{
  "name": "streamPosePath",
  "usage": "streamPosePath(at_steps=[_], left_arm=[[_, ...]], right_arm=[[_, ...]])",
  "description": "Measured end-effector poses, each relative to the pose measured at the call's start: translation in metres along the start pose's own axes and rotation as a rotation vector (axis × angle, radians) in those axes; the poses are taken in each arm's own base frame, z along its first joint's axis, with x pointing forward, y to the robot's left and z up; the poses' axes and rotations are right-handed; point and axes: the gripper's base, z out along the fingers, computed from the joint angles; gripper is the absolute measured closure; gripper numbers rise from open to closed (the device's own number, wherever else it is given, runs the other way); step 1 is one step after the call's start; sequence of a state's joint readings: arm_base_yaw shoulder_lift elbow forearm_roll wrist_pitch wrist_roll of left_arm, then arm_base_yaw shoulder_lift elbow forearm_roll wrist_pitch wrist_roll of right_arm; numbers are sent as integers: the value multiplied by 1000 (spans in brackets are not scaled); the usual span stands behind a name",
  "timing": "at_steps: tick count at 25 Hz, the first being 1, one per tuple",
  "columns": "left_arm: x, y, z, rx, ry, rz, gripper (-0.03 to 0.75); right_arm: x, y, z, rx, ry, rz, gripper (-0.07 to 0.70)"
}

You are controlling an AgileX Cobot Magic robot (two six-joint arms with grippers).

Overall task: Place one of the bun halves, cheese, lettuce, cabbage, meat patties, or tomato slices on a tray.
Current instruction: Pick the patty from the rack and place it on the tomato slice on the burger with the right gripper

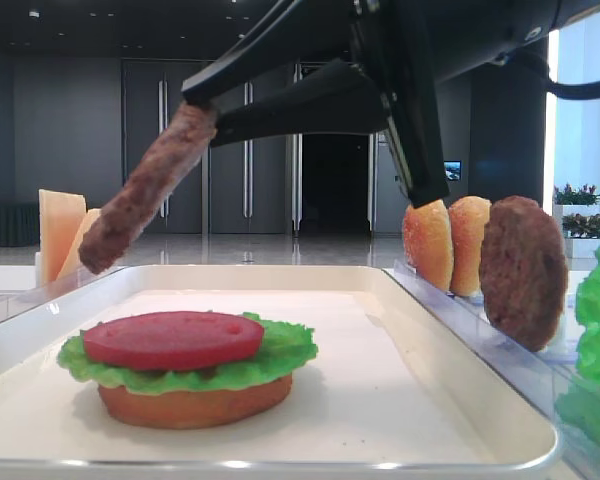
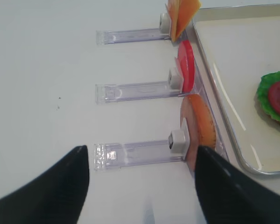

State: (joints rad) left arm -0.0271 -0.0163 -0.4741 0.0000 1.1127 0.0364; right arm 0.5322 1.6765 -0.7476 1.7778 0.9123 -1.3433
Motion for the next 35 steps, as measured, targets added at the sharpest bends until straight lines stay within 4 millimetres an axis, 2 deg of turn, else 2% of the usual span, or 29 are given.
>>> streamPosePath(at_steps=[13, 20, 25, 35], left_arm=[[0, 0, 0, 0, 0, 0, 181], [0, 0, 0, 0, 0, 0, 181], [0, 0, 0, 0, 0, 0, 181], [0, 0, 0, 0, 0, 0, 181]], right_arm=[[-1, -1, 0, 15, -4, -1, 486], [-3, -12, 12, -17, 25, 29, 486], [-5, -12, 13, -20, 24, 7, 486], [-11, -23, 1, -1, 11, 1, 486]])
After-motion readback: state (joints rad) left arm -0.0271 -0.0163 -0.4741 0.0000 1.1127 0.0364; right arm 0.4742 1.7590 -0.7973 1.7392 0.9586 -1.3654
